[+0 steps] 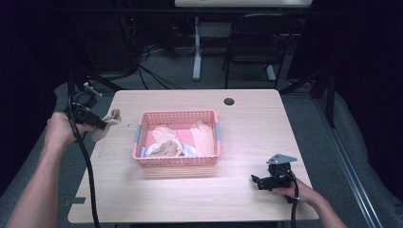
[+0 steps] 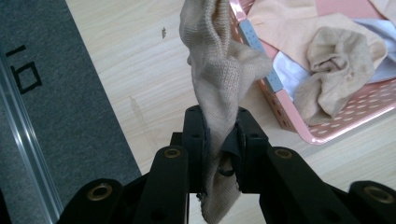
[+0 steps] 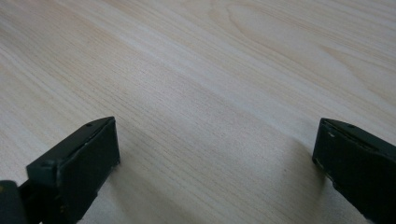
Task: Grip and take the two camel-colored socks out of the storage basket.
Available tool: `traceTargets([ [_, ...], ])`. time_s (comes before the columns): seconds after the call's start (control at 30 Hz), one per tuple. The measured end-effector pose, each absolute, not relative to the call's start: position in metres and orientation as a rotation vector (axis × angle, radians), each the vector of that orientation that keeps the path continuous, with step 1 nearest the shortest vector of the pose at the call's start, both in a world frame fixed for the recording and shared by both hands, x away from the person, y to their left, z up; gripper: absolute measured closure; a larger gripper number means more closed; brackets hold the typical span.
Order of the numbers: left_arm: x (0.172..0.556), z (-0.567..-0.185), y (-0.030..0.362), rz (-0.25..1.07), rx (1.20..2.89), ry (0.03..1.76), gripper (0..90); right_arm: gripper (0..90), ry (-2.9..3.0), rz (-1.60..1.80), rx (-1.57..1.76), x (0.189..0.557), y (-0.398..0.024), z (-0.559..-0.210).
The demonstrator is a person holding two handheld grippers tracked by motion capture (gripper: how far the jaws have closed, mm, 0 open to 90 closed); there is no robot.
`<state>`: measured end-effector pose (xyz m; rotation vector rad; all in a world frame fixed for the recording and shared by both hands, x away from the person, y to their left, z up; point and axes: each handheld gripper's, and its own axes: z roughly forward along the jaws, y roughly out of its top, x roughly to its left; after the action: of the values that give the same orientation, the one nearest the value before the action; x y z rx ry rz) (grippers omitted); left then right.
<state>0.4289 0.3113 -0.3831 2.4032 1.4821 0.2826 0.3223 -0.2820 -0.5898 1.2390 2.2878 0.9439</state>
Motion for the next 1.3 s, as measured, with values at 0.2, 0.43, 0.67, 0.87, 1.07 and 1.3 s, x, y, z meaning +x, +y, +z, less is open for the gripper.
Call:
traceTargets([
  [0.2,0.428,-0.405,0.321,0.243,2.377,1.506,76.9,0.0,2.287,0.944,1.244,0.322,-0.282,-0.59],
  [0.43,0.427,-0.431,0.331,0.2,2.361,1.54,77.0,0.0,2.288,0.943,1.244,0.322,-0.282,-0.59],
  [0.67,0.423,-0.451,0.335,0.173,2.342,1.563,77.1,0.0,2.291,0.937,1.241,0.322,-0.282,-0.589],
  [0.87,0.423,-0.478,0.339,0.116,2.346,1.592,76.4,0.0,2.291,0.937,1.241,0.322,-0.282,-0.589],
  [1.07,0.422,-0.5,0.34,0.042,2.351,1.621,74.1,0.0,2.29,0.936,1.242,0.322,-0.282,-0.589],
  [1.3,0.418,-0.517,0.343,0.016,2.341,1.642,71.3,0.0,2.292,0.937,1.249,0.322,-0.282,-0.589],
])
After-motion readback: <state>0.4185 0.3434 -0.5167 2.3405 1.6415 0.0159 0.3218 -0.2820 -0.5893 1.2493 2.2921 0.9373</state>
